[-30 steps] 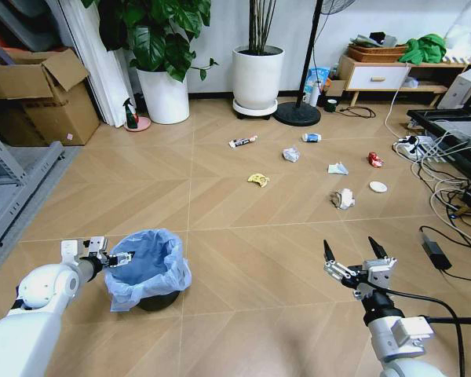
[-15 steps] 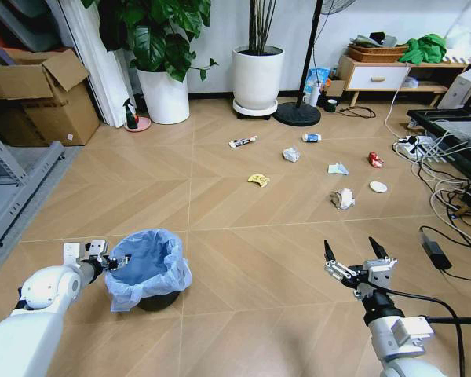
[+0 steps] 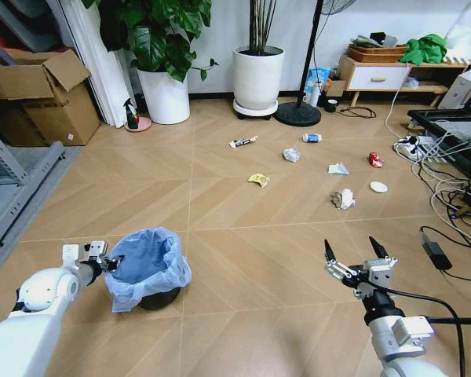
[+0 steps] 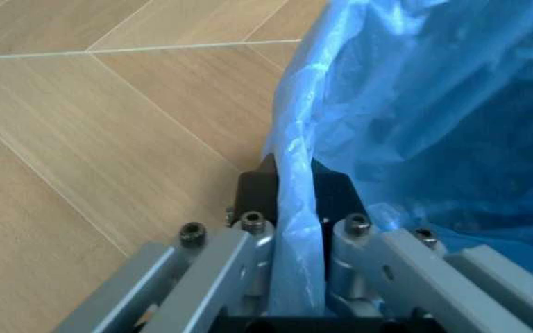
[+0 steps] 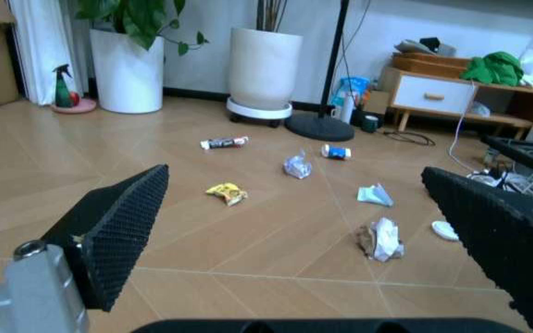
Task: Pick up the trash bin and place the garbage on the floor into it.
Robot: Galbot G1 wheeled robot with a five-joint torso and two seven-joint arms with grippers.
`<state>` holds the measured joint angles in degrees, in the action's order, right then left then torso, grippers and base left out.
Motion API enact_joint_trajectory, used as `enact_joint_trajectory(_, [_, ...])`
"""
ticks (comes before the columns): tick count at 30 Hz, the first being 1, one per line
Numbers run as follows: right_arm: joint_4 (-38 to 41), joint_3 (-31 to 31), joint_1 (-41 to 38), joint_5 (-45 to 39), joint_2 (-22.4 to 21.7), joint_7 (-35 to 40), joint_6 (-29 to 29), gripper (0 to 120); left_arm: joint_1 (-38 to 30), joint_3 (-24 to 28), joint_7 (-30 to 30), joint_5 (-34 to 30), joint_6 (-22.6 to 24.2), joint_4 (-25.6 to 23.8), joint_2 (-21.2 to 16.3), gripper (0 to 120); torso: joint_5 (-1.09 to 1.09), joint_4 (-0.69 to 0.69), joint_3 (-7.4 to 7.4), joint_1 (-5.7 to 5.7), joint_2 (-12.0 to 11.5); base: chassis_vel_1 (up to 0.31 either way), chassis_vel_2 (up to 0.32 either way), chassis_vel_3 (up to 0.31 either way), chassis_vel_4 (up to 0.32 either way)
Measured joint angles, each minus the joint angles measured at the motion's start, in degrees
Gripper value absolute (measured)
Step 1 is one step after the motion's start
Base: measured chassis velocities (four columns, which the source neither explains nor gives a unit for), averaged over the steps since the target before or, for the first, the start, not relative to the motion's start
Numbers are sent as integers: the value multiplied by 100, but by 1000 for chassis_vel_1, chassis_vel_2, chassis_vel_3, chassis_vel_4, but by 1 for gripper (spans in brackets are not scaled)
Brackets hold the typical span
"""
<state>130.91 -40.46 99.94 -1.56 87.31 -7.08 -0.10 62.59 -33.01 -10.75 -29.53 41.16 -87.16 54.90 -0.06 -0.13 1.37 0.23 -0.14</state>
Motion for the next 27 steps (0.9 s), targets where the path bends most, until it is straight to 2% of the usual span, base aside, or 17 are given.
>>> enact_joint_trajectory(7, [0, 7, -7, 0, -14, 1, -17, 100, 19, -17, -22, 7, -36, -43, -10, 1, -1, 0, 1, 0, 0, 0, 0, 0, 0])
enact_joint_trajectory(14, [30, -16, -44, -52, -58, 32, -103, 100, 202, -193, 27, -71, -28, -388, -49, 1, 1, 0, 2, 0, 0, 0, 0, 0, 0])
enact_joint_trajectory(17, [54, -48, -79, -98, -116, 80, -157, 100, 452, -346, 231, -247, -19, -847, -72, 1, 1, 0, 1, 0, 0, 0, 0, 0, 0])
enact_joint_trajectory(22, [81, -71, -99, -142, -156, 95, -204, 100, 625, -451, 383, -339, 0, -1200, -55, 1, 1, 0, 1, 0, 0, 0, 0, 0, 0])
enact_joint_trajectory(26, [113, -118, -188, -296, -237, 202, -336, 100, 980, -680, 611, -325, -5, -1870, 146, 1, 2, 0, 0, 0, 0, 0, 0, 0, 0])
enact_joint_trajectory(27, [113, -118, -188, -296, -237, 202, -336, 100, 980, -680, 611, -325, -5, -1870, 146, 1, 2, 0, 0, 0, 0, 0, 0, 0, 0])
